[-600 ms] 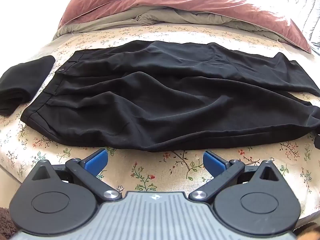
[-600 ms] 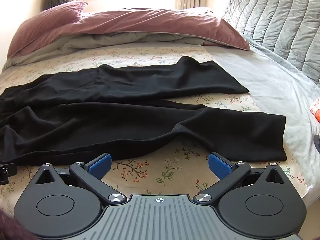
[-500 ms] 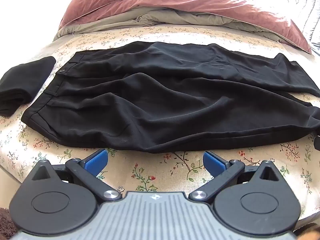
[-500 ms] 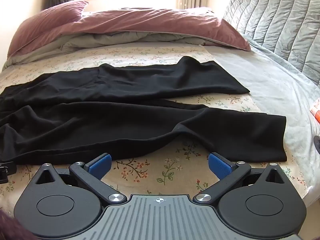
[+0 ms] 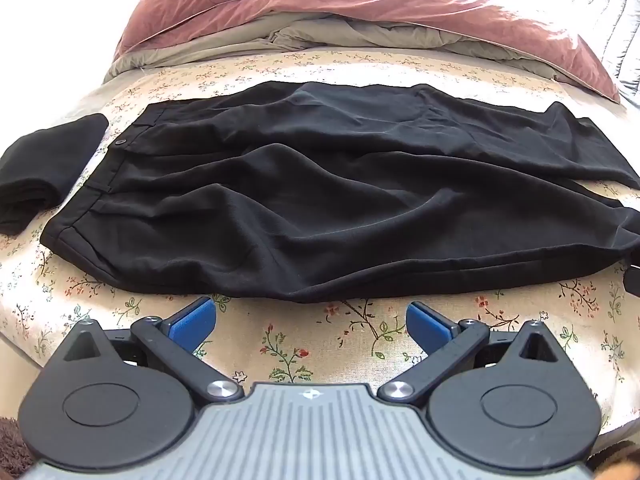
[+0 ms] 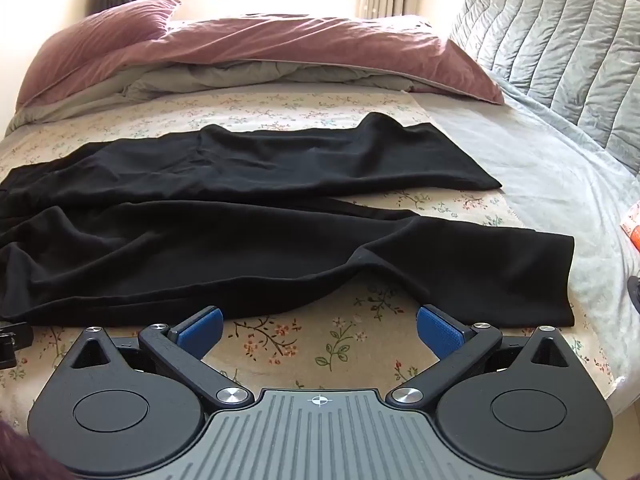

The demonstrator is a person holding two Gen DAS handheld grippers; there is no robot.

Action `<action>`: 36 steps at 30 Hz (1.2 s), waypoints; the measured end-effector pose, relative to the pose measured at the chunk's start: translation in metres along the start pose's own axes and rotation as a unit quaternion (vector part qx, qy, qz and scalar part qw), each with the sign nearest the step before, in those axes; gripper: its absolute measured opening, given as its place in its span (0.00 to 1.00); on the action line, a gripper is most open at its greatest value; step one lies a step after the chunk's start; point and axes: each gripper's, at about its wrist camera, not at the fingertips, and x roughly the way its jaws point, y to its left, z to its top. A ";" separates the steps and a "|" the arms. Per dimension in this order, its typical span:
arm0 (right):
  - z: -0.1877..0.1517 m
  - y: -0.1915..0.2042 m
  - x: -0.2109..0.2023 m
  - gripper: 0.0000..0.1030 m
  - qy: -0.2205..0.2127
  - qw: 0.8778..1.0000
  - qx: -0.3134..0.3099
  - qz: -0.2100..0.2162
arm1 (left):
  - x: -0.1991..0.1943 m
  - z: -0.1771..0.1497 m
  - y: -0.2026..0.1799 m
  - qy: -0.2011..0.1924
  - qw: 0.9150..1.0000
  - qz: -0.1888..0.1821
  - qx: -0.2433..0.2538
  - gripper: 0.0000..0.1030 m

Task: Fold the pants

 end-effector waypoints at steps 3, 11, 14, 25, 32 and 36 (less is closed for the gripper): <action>0.000 0.001 0.000 1.00 0.000 1.000 -0.003 0.001 | 0.000 0.000 0.000 -0.001 1.000 0.000 -0.001 1.00; 0.000 0.003 0.002 1.00 0.001 1.000 -0.008 0.002 | 0.000 0.000 0.000 0.000 1.000 0.000 -0.002 1.00; 0.000 0.004 0.002 1.00 0.002 1.000 -0.007 0.002 | 0.000 0.000 0.001 0.000 1.000 -0.002 -0.002 1.00; 0.001 0.005 0.002 1.00 0.003 1.000 -0.009 0.005 | 0.001 0.000 0.001 0.000 1.000 -0.003 -0.002 1.00; 0.001 0.005 0.002 1.00 0.004 1.000 -0.008 0.004 | 0.001 0.000 0.001 0.000 1.000 -0.004 -0.002 1.00; 0.001 0.005 0.003 1.00 0.005 1.000 -0.009 0.004 | 0.001 0.000 0.001 -0.001 1.000 -0.005 -0.002 1.00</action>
